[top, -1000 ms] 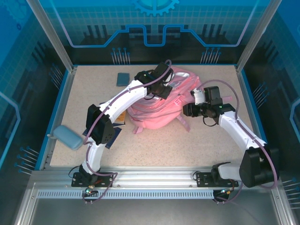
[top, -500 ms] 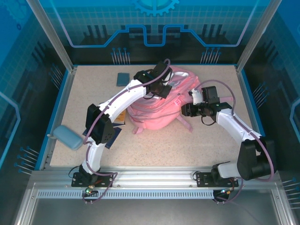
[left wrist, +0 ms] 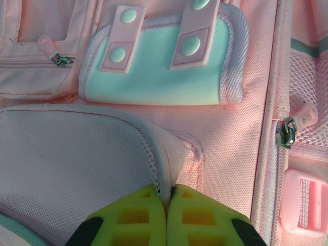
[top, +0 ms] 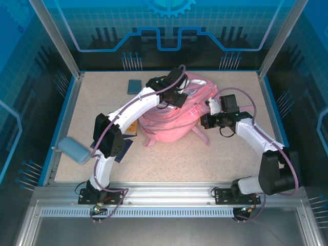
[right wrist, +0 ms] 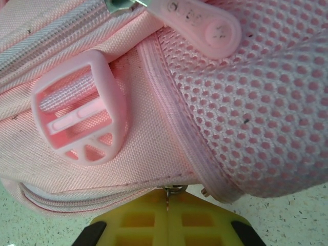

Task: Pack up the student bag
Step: Unzip the student bag at the top-center of the table.

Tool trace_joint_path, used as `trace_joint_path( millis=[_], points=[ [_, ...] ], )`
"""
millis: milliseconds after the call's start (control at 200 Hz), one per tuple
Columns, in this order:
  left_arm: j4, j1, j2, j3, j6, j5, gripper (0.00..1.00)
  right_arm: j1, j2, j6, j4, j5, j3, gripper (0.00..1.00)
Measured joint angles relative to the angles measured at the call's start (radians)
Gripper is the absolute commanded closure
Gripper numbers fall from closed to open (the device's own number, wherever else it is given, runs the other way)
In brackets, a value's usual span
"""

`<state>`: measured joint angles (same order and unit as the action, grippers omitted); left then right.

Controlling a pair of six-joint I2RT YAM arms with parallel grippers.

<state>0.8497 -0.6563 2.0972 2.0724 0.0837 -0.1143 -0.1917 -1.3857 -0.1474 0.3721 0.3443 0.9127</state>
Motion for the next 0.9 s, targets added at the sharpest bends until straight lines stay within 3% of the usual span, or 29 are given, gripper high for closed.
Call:
trace_joint_path(
  millis=[45,150,210,900],
  points=[
    [-0.001,0.0,0.0,0.0,0.005,0.0,1.0,0.0,0.002,0.0,0.0,-0.003,-0.002,0.94],
    [-0.003,0.003,0.0,0.0,0.019,0.002,1.0,0.0,0.003,0.001,0.0,-0.011,-0.005,0.76],
    [-0.009,0.003,0.0,0.0,0.022,0.007,1.0,-0.004,0.004,0.0,-0.008,-0.019,-0.008,0.73],
    [-0.029,0.011,-0.002,-0.002,0.041,0.026,1.0,-0.018,0.002,0.093,-0.08,-0.11,-0.016,0.79]
  ],
)
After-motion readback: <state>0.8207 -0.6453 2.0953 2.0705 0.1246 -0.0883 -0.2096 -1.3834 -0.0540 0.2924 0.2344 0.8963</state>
